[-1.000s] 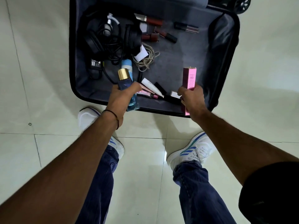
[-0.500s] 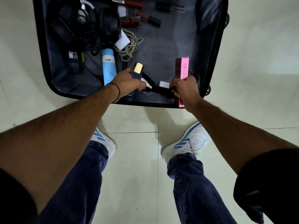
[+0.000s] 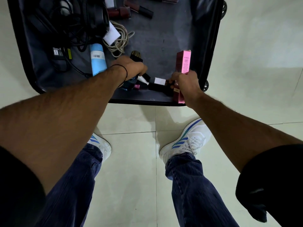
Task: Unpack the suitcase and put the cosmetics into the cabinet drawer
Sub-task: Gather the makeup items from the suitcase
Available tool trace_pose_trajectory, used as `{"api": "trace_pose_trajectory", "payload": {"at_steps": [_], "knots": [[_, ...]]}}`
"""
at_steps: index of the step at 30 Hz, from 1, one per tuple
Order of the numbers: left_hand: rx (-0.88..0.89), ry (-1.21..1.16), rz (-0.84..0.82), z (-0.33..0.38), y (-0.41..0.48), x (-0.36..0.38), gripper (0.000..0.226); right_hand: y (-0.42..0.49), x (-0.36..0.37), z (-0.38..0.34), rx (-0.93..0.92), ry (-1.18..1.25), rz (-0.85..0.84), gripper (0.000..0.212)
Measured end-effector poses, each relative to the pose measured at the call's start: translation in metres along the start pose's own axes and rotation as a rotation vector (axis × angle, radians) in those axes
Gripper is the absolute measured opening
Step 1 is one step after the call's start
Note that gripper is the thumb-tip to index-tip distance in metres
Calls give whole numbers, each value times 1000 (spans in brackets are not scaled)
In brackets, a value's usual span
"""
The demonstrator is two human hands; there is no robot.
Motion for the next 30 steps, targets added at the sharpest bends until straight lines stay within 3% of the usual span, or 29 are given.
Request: {"api": "trace_pose_trajectory", "payload": {"at_steps": [7, 11, 15, 21, 24, 30], "knots": [[130, 119, 102, -1, 1, 16, 59, 11, 3, 2, 56, -50, 22, 13], [72, -19, 94, -3, 6, 18, 62, 14, 9, -1, 78, -95, 15, 16], [52, -182, 186, -6, 10, 12, 52, 15, 10, -5, 70, -111, 3, 19], [189, -207, 312, -22, -16, -6, 36, 11, 12, -11, 41, -147, 14, 13], [232, -346, 292, -45, -36, -18, 35, 5, 20, -19, 3, -184, 2, 19], [186, -635, 227, -100, -49, -50, 48, -8, 75, -42, -60, -217, -120, 9]]}}
Point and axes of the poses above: each hand's wrist, its own y-axis towards the middle knuckle, its own x-axis out of the palm, z = x × y, the point moved 3 cm from there along y, towards the middle knuckle, and after that the axes turned 1 degree about -y, right-handed, at the moved point
